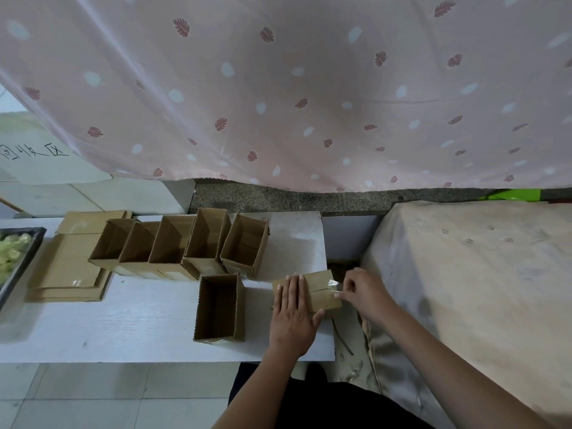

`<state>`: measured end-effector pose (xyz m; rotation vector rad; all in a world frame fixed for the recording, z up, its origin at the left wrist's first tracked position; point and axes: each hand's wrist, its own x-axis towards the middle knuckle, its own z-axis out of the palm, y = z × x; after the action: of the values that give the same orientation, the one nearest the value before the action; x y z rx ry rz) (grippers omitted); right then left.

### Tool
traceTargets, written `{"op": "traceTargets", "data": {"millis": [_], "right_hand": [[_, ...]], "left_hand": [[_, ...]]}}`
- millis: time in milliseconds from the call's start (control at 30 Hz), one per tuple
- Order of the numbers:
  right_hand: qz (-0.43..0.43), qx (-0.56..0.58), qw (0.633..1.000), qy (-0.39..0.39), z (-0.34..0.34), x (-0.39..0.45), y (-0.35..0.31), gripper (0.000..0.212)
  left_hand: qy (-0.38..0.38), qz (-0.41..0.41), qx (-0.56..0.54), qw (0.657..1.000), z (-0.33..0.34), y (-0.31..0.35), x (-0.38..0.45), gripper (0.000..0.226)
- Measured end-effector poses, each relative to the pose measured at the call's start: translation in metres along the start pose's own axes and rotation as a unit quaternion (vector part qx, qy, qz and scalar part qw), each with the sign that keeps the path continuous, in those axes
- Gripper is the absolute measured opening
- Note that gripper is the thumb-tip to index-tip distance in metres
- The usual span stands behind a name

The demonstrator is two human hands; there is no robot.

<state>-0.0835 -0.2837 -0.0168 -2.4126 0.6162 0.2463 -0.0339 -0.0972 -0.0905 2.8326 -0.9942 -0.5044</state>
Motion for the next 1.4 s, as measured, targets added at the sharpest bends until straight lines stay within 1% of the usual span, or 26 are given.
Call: {"op": "traceTargets", "data": {"millis": [67,133,167,200,233,267,300,367,433,600,700,733,800,833,933,967,1000,1033,1100,1233,1300,1367,1400], "right_hand": [[0.001,0.019,1.000,-0.007,-0.001,0.002,-0.003,0.024],[-0.019,0.039,0.999,-0.011,-0.001,0.002,-0.006,0.019],[-0.029,0.031,0.999,-0.013,0.000,0.004,-0.007,0.016],[-0.037,0.013,0.999,-0.018,0.001,0.005,-0.007,0.008],[-0.037,-0.003,0.999,-0.024,0.001,0.005,-0.008,0.012],[-0.031,-0.007,0.999,-0.029,0.002,0.005,-0.009,0.021],[-0.024,-0.002,0.999,-0.032,0.001,0.005,-0.009,0.023],[-0.015,0.016,0.999,-0.038,-0.003,0.003,-0.008,0.018],[-0.002,0.028,0.999,-0.046,-0.008,0.003,-0.003,0.018],[0.015,-0.007,0.999,-0.049,-0.016,0.005,0.006,0.018],[0.040,-0.025,0.999,-0.021,-0.018,0.004,0.010,0.010],[0.050,-0.040,0.998,-0.002,-0.019,0.003,0.011,0.012],[0.043,-0.096,0.994,0.030,-0.019,0.001,0.015,0.019],[0.038,-0.088,0.995,0.034,-0.018,0.000,0.016,0.021],[0.023,0.020,1.000,-0.004,-0.015,0.000,0.011,0.016],[0.009,0.042,0.999,-0.009,-0.014,0.000,0.009,0.020],[-0.001,0.054,0.998,-0.012,-0.013,-0.001,0.007,0.027],[-0.004,0.058,0.998,-0.015,-0.013,-0.001,0.006,0.027],[0.003,0.056,0.998,-0.024,-0.013,-0.001,0.005,0.017],[0.012,0.093,0.994,-0.061,-0.016,-0.003,-0.008,0.013],[-0.005,0.111,0.991,-0.072,-0.019,-0.002,-0.019,0.013],[-0.020,0.109,0.991,-0.080,-0.024,-0.001,-0.028,0.019],[-0.024,0.101,0.992,-0.077,-0.026,-0.001,-0.030,0.018]], "left_hand": [[-0.001,0.001,0.004,1.000,-0.001,0.000,0.000,0.088],[-0.002,0.002,0.003,1.000,-0.001,0.000,-0.001,0.088],[0.001,0.002,0.000,1.000,-0.002,0.000,-0.001,0.089],[0.003,0.002,-0.004,1.000,-0.003,0.001,-0.002,0.090],[0.003,0.003,-0.006,1.000,-0.004,0.001,-0.002,0.090],[0.001,0.002,-0.005,1.000,-0.004,0.000,-0.002,0.090],[-0.001,0.001,-0.002,1.000,-0.004,0.000,-0.001,0.090],[-0.005,0.000,0.001,1.000,-0.004,0.000,-0.001,0.090],[-0.005,0.001,0.000,1.000,-0.003,-0.001,0.000,0.090],[-0.007,0.001,-0.002,1.000,0.000,-0.002,0.002,0.091],[-0.005,0.003,-0.003,1.000,0.000,-0.003,0.002,0.092],[-0.005,0.005,-0.003,1.000,-0.001,-0.003,0.002,0.092],[-0.009,0.006,-0.004,1.000,-0.002,-0.003,0.002,0.091],[-0.010,0.006,-0.003,1.000,-0.003,-0.003,0.002,0.090],[-0.010,0.009,0.001,1.000,-0.005,-0.003,-0.001,0.089],[-0.012,0.009,0.000,1.000,-0.006,-0.002,-0.001,0.090],[-0.016,0.007,-0.001,1.000,-0.008,-0.001,-0.002,0.090],[-0.019,0.006,0.003,1.000,-0.009,0.000,-0.002,0.090],[-0.028,0.006,0.020,0.999,-0.014,0.002,0.000,0.091],[-0.051,0.027,0.059,0.997,-0.032,0.010,0.014,0.102],[-0.039,0.043,0.025,0.998,-0.046,0.014,0.025,0.102],[-0.014,0.054,-0.030,0.998,-0.055,0.014,0.032,0.103],[-0.008,0.052,-0.058,0.997,-0.058,0.013,0.033,0.104]]}}
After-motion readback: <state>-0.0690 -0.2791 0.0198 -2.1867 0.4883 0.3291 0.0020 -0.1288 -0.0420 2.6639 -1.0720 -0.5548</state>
